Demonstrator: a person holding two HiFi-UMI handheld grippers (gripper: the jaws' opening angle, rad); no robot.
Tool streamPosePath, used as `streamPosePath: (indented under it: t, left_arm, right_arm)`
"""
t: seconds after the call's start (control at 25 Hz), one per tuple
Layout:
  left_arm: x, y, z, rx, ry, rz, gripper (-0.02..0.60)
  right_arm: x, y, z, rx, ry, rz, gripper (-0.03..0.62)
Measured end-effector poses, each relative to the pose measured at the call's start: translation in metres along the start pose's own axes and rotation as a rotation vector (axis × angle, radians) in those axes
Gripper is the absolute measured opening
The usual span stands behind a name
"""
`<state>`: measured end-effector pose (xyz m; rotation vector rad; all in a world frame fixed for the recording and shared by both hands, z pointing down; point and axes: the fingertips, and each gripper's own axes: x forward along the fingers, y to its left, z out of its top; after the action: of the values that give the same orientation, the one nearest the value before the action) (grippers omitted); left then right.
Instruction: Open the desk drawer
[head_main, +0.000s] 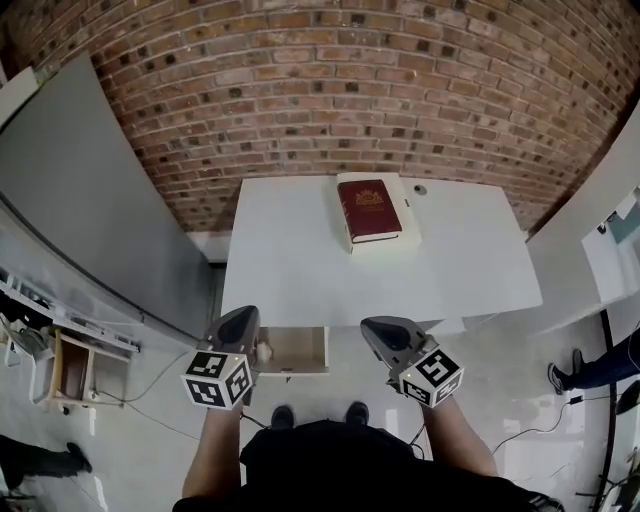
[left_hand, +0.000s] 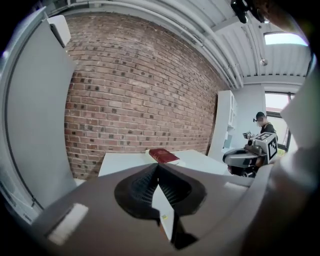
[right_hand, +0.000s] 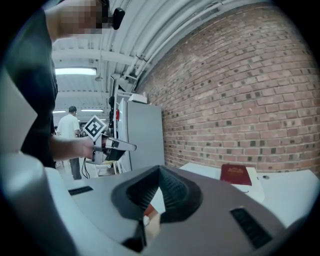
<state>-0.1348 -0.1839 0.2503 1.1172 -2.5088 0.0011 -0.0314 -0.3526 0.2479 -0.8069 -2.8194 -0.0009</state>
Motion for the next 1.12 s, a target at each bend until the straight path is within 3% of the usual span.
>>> streamPosePath:
  t: [0.2,0.44,1.12]
  left_arm:
    - [0.004,-0.018,0.010,-0.019,-0.024,0.066,0.012]
    - [-0.008,-0.030,0.012,-0.003,-0.034,0.071,0.012]
    - [-0.040,0.015,0.013,0.015,-0.049,0.062,0.012]
  right_arm:
    - [-0.029,-0.023,0.007,-0.039,-0.011,0.033,0.012]
    - [-0.041,-0.036,0.018,-0.066,-0.032,-0.017,0.012]
    - [-0.020,-0.003,0.036,-0.082,-0.043,-0.082,0.012]
